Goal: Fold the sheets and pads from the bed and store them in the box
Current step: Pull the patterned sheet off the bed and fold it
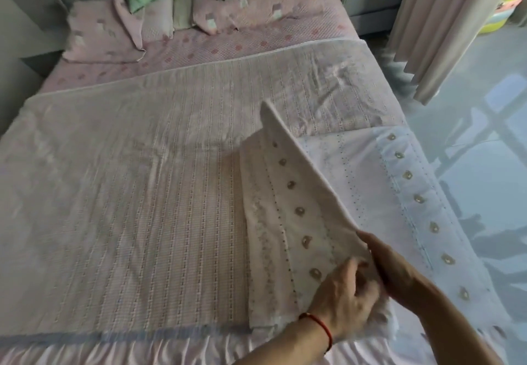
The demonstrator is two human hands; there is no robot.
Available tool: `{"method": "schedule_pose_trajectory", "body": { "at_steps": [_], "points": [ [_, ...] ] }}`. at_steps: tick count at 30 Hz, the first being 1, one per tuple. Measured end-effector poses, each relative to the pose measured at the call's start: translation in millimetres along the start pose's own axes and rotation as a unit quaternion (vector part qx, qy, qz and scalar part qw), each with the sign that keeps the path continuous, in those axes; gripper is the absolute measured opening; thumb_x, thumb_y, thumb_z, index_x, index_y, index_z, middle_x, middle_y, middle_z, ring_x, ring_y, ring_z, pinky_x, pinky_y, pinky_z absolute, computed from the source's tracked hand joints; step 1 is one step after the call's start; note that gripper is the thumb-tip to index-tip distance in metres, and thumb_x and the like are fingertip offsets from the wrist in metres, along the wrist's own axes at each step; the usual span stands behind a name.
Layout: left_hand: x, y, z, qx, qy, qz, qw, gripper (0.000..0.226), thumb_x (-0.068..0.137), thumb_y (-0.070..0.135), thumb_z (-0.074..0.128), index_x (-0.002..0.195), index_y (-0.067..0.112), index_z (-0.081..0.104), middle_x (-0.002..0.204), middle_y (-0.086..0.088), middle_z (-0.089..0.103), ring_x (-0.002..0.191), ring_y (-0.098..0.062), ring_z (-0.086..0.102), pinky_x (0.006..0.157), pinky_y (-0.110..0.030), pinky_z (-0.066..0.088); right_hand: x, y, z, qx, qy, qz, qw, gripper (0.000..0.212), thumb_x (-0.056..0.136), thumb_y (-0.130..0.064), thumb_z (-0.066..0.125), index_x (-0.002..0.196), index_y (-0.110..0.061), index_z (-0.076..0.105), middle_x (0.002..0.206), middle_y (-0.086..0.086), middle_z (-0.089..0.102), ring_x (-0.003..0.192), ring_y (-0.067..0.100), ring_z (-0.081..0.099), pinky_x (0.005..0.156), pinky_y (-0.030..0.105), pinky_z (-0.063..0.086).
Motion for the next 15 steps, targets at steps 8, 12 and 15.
{"method": "schedule_pose_trajectory", "body": {
  "at_steps": [8,12,15],
  "points": [
    [78,-93,-75,0.211,0.170,-0.138,0.953,0.037,0.090,0.029,0.053,0.126,0.019,0.058,0.126,-0.006,0.054,0.119,-0.027,0.051,0.100,-0.038,0.045,53,42,-55,-0.149,0.001,0.111,0.983,0.052,0.080,-0.046,0.079,0.110,-0.004,0.074,0.097,0.014,0.079,0.091,0.035,0.076,0.087,0.052,0.061],
    [146,-140,-146,0.249,0.208,-0.223,0.919,0.056,0.094,0.036,0.056,0.147,0.028,0.043,0.145,-0.014,0.039,0.130,-0.036,0.043,0.107,-0.040,0.040,98,20,-62,-0.146,0.068,0.044,0.986,0.043,0.088,-0.047,0.075,0.106,-0.008,0.074,0.093,0.007,0.080,0.083,0.024,0.078,0.081,0.046,0.064],
    [207,-164,-190,0.159,0.219,-0.247,0.931,0.068,0.099,0.041,0.053,0.159,0.037,0.020,0.159,-0.018,0.027,0.141,-0.038,0.037,0.114,-0.048,0.036,142,-4,-57,-0.126,0.076,-0.001,0.989,0.063,0.074,-0.065,0.080,0.114,-0.018,0.067,0.104,0.005,0.076,0.091,0.024,0.076,0.082,0.047,0.064]
  ]
}}
Point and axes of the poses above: each hand's wrist, its own x-axis towards the middle knuckle, its own z-axis out of the palm, y = z × x, the point moved 3 cm from there along x, towards the middle knuckle
